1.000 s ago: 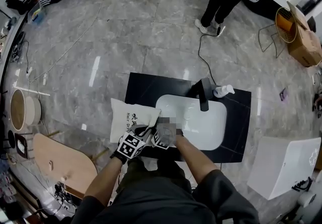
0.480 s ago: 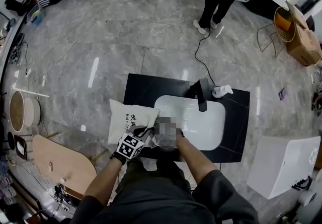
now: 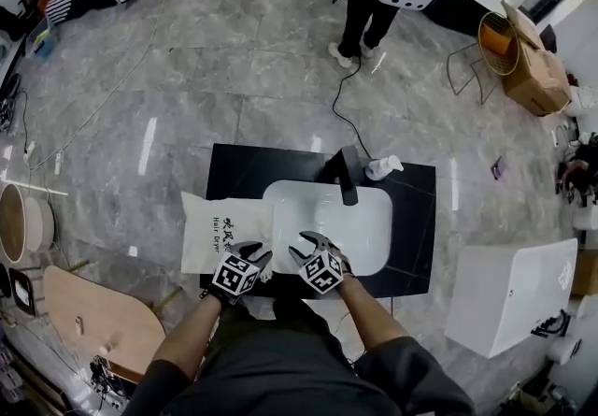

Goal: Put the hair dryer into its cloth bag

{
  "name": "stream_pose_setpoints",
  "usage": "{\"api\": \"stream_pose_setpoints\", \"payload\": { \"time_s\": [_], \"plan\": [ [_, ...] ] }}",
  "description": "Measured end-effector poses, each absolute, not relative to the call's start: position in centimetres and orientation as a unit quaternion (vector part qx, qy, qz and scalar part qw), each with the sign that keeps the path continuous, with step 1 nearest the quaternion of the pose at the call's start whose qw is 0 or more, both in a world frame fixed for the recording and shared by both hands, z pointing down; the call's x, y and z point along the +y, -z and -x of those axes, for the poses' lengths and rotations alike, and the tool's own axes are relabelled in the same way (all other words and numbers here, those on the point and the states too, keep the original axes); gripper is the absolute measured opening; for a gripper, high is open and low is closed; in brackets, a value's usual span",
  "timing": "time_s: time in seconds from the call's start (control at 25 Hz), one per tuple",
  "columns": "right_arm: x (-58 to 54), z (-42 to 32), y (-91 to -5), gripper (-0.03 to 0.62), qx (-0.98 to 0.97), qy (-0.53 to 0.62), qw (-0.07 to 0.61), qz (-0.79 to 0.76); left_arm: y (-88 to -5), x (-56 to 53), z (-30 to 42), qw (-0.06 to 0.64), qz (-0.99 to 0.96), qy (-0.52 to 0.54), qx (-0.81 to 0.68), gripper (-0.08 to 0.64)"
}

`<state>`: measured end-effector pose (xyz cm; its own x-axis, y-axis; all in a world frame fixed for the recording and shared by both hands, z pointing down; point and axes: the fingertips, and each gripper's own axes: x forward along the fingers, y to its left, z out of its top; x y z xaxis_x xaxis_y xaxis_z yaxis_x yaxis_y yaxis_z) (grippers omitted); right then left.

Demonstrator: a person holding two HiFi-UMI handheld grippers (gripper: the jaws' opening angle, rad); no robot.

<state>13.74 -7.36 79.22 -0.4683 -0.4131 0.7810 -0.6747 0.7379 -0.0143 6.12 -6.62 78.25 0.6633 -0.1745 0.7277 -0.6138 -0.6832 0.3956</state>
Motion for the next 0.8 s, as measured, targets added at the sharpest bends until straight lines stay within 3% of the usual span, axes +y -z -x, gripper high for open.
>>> {"api": "stream_pose_setpoints", "payload": {
  "time_s": [0.32, 0.8],
  "plan": [
    [-7.5, -14.8, -75.7, 0.189, -0.819, -0.191, 0.372, -0.392, -75.8, -8.9, -4.9, 0.303, -0.865, -0.313, -0.249, 0.149],
    [-11.3, -12.7, -61.4, 0.189, -0.807, -0.138, 0.217, -0.531, -61.5, -14.7, 6.3, 0.181, -0.884, -0.197, -0.382, 0.147]
  ]
}}
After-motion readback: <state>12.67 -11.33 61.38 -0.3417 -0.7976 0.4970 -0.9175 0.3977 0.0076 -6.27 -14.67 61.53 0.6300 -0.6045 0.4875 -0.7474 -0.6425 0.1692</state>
